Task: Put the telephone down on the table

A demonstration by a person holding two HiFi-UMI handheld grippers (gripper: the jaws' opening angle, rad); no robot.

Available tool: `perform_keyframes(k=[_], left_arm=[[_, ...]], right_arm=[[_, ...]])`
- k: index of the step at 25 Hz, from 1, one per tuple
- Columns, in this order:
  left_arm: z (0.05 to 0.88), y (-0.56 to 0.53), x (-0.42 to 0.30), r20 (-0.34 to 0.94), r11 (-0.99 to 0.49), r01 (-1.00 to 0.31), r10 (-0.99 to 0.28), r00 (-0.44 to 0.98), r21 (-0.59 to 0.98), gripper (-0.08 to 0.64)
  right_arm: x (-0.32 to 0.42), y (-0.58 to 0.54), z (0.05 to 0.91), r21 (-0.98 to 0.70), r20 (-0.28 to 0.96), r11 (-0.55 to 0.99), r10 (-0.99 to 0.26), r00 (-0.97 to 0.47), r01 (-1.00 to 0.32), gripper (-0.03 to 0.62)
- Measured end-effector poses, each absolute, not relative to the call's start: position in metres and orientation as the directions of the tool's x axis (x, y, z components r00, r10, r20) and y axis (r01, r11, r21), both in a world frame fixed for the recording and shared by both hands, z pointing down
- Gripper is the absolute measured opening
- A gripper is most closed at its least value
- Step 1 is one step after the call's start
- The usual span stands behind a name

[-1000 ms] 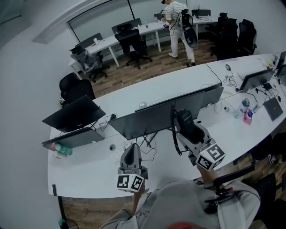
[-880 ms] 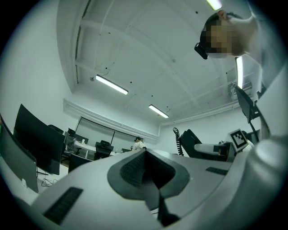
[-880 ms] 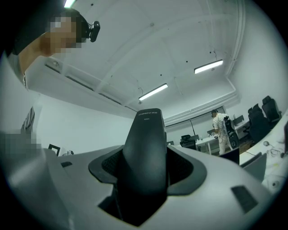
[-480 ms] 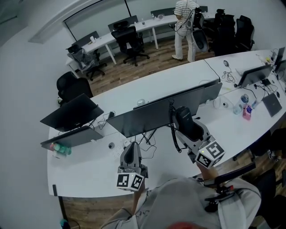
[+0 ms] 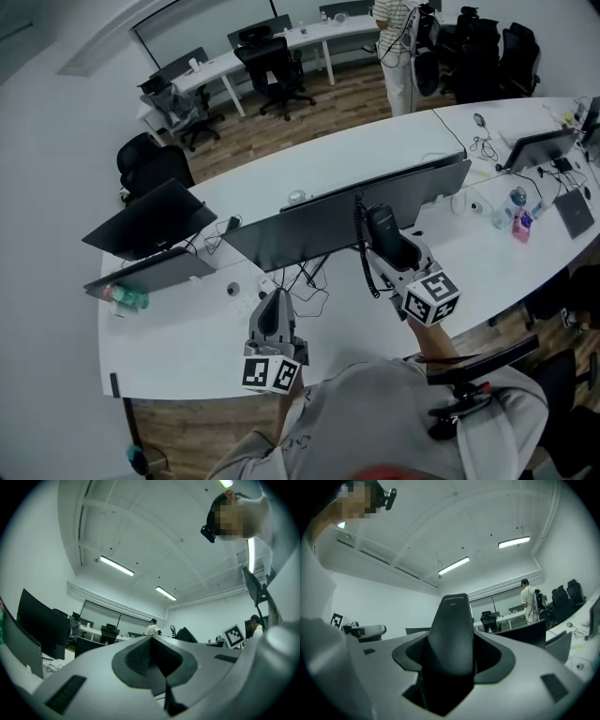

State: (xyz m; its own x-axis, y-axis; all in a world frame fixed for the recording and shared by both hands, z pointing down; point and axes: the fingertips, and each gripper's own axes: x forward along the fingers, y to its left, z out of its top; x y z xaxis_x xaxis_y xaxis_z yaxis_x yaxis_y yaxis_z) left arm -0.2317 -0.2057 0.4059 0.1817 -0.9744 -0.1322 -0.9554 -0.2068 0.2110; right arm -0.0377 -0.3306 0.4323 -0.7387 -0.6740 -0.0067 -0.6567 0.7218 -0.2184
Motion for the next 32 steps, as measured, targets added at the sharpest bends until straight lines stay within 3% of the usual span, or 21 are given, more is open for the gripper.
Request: perform_keyframes(k=[16,32], left_arm=[[0.417,-0.204,-0.242,-0.102,-0.181,-0.958,-0.982,0.162,0.223,0.011],[0.421,-0.201,-0.247,-0.086,-0.158,-0.963,-0.986,0.143,0.217,0.011]], right_arm=[[-0.056,-0.358,0.606,-0.246,0.336,0.614,-0.671,-0.661,-0.750,0.284],[-0.058,-0.355,0.799,-0.297,0.638,0.515,-0.520,-0.569,-0.804,0.284]])
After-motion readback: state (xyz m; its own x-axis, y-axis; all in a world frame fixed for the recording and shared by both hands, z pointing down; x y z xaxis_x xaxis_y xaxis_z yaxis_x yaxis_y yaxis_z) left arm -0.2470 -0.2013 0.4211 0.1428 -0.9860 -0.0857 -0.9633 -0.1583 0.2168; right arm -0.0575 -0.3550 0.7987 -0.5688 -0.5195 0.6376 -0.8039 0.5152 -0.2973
